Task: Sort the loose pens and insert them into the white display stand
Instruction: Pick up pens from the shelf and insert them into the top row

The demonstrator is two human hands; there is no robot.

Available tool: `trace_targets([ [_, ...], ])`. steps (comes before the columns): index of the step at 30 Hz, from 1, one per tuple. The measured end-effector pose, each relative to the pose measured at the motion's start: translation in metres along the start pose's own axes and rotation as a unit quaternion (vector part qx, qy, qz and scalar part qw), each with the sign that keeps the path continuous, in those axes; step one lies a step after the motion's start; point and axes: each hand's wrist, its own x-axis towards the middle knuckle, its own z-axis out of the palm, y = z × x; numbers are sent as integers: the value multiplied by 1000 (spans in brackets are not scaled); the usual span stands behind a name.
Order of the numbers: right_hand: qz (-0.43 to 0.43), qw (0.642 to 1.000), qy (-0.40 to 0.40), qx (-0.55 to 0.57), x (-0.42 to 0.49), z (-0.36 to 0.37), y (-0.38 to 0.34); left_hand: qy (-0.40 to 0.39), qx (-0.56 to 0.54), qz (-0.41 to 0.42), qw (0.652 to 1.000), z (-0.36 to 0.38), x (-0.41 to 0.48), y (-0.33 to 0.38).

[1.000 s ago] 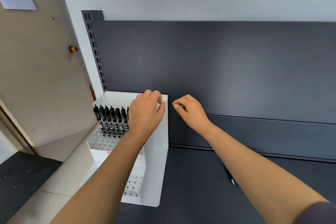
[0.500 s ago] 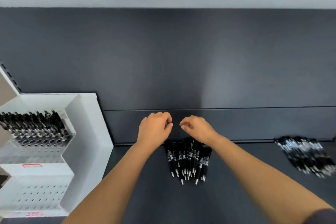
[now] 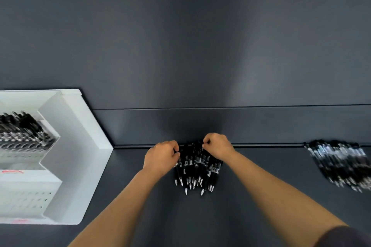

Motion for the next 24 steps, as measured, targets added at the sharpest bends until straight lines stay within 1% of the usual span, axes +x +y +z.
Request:
trace_targets([
  [2, 19, 1000, 13, -7, 5, 6, -7, -15, 0, -15, 1000, 3, 3, -5],
  [5, 55, 996, 28, -58, 12, 16, -17, -45, -11, -43, 998, 8, 10, -11],
  [8, 77, 990, 14, -113, 16, 27, -24, -74, -23, -69, 995, 16, 19, -16],
  [10, 79, 990, 11, -118, 18, 30, -26, -81, -35, -83, 993, 22, 24, -18],
  [14, 79, 993, 22, -82, 20, 30, -27, -96, -40, -100, 990, 33, 33, -19],
  [17, 67, 997, 18, -42, 19, 27, -24, -108, -37, -96, 989, 40, 38, -18],
  [22, 53, 994, 29, 89, 17, 17, -15, -110, -84, -91, 986, 42, 44, -18],
  [24, 58, 986, 30, 151, 15, 12, -14, -104, -128, -82, 983, 39, 44, -20],
])
